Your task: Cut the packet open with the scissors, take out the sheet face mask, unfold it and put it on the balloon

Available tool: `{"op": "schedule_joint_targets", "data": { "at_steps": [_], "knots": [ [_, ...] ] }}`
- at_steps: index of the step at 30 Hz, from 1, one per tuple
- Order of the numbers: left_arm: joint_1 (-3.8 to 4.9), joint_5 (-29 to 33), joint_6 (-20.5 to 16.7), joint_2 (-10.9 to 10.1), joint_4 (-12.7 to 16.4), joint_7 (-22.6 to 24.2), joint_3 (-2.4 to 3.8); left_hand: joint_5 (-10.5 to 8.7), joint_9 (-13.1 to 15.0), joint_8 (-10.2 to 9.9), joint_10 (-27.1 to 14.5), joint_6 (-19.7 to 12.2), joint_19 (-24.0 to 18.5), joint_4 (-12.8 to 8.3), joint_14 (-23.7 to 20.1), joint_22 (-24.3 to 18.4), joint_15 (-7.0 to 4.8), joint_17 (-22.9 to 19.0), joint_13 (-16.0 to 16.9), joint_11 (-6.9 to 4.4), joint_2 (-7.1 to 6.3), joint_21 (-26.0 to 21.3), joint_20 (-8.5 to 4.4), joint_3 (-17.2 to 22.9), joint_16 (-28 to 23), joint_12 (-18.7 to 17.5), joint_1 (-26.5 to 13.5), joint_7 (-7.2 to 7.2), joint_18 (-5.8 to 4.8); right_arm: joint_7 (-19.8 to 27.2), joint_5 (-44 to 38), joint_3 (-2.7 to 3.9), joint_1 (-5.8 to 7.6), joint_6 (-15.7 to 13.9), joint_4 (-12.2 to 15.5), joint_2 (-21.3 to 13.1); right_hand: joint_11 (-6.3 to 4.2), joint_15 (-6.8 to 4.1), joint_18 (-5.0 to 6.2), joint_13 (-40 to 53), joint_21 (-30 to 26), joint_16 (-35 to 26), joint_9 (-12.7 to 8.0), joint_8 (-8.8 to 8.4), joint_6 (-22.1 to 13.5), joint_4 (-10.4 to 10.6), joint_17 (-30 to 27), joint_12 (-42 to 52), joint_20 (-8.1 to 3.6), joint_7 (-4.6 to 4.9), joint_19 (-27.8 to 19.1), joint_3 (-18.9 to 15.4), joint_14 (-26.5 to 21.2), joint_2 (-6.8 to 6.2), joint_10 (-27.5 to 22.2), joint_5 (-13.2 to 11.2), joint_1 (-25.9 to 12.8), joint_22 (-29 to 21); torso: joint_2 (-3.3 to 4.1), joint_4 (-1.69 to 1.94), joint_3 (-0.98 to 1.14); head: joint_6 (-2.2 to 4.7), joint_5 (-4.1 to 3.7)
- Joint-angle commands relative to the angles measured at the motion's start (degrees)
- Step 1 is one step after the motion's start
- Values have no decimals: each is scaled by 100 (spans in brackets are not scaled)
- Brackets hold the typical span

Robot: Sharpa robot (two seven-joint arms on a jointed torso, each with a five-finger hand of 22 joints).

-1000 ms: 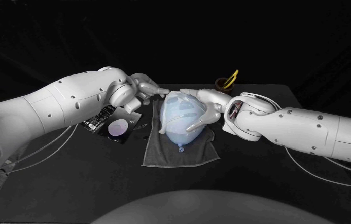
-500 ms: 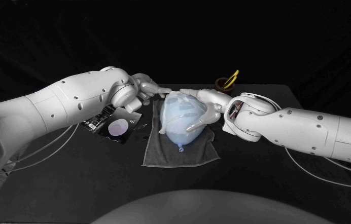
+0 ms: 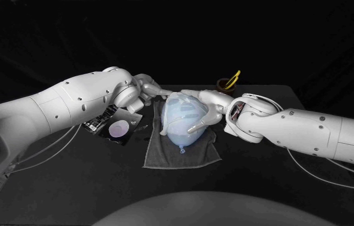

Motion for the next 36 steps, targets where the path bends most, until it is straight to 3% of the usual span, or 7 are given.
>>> {"op": "schedule_joint_targets", "data": {
  "at_steps": [1,14,18,21,26,32,36],
  "knots": [
    [4,-129,107,39,-13,-58,5,-15,-19,18,-2,-9,41,-24,506,10,-39,1118,-26,-45,26,27,4,51,16,-12,171,-45,-50,-37,-49,-21,-29,131,10,4,54,25,-86,9,17,-29,5,35,52,-5,-5,12,17,899,12,45,-31,7,4,2,64,3,3,0,0,1,-4],
    [3,-115,195,50,20,-40,4,-10,-214,-147,-247,-138,-35,-41,475,-85,-12,1017,-365,-6,94,-29,18,462,-15,-233,714,4,-36,-38,-48,-21,-33,122,5,4,59,30,-84,10,19,-29,10,39,63,-5,-5,14,17,900,16,49,-33,14,13,2,63,4,-1,5,-1,1,-10],
    [3,8,212,23,59,7,6,19,-468,-420,-395,-161,-112,-132,453,-170,66,960,-562,66,-17,-74,68,1301,-32,-384,975,116,-15,-37,-48,-21,-37,120,4,1,59,30,-84,10,19,-29,10,39,63,-5,-5,14,17,900,16,49,-33,14,13,2,63,4,-1,2,-1,1,-7],
    [2,132,206,-9,101,65,8,7,-526,-476,-450,-168,-152,-336,444,-213,86,937,-650,101,-92,-92,93,1796,-39,-454,1044,138,-7,-36,-47,-21,-40,118,5,-2,59,30,-84,10,19,-29,10,39,63,-5,-5,14,17,900,16,49,-33,14,13,2,63,4,1,1,-4,1,-9],
    [1,286,143,-93,185,149,13,37,-501,-511,-488,-271,-212,-1123,437,-162,222,926,-769,272,-206,19,234,3247,-41,-568,785,380,-20,-35,-45,-21,-49,117,5,-10,59,30,-84,10,19,-29,10,39,63,-5,-5,14,17,900,16,49,-33,14,13,2,63,4,4,1,-5,1,-10],
    [0,320,15,-165,179,222,16,197,-382,-424,-433,-249,-234,-1488,438,-101,234,928,-711,275,-187,111,213,3682,-39,-518,335,358,4,-35,-43,-21,-55,116,7,-14,64,37,-81,11,20,-28,13,43,71,-5,-5,15,16,902,16,56,-34,21,21,1,64,5,1,4,-3,1,-13],
    [-1,309,-95,-205,149,291,17,600,-284,-355,-413,-243,-227,-1629,443,-58,217,942,-695,259,-200,165,197,3774,-34,-502,135,338,1,-35,-43,-21,-59,114,10,-18,64,37,-81,11,20,-28,13,43,71,-5,-5,15,16,902,16,56,-34,21,21,1,64,5,3,4,-5,1,-14]
  ]
}}
